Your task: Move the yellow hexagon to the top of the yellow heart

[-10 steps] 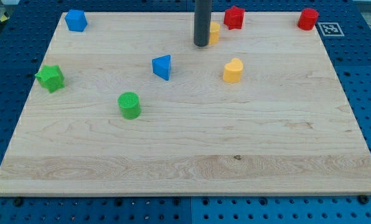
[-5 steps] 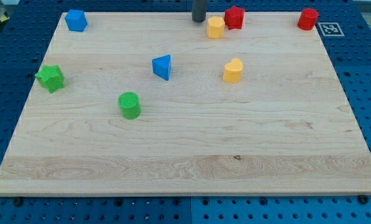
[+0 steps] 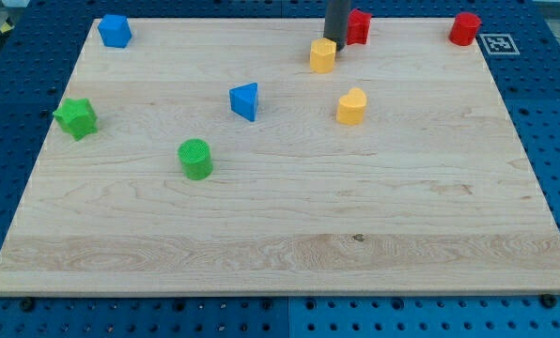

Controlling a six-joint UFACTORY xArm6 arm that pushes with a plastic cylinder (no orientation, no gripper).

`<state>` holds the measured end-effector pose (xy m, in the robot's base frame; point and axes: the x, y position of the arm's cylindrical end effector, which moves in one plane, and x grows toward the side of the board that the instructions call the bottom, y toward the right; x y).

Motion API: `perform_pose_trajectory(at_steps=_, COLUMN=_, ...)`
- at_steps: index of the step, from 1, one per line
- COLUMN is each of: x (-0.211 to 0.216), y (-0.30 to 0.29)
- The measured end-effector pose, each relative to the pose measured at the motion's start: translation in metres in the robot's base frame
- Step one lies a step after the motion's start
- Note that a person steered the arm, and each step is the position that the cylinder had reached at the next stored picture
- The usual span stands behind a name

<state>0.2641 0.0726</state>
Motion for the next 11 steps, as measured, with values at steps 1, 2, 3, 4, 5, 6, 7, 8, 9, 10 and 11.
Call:
perform_pose_trajectory(at_steps=1, x=0.013, y=-0.010)
perform_pose_trajectory(at_steps=2, x=0.012, y=-0.024)
perform_pose_trajectory(at_steps=3, x=-0.016, y=-0.039)
perform_pose_trajectory(at_steps=4, x=-0.024, y=-0.050)
perform_pose_trajectory(at_steps=5, x=-0.007, y=-0.050)
perform_pose_trajectory(at_steps=6, x=0.011, y=-0.049)
perform_pose_trajectory(at_steps=7, x=0.030, y=-0.050)
perform_pose_trajectory(at_steps=8, x=0.035, y=-0.067)
perform_pose_trajectory(at_steps=9, x=0.035, y=-0.092)
perform_pose_trajectory(at_steps=10, x=0.037, y=-0.101)
perform_pose_trajectory(at_steps=11, x=0.040, y=-0.091)
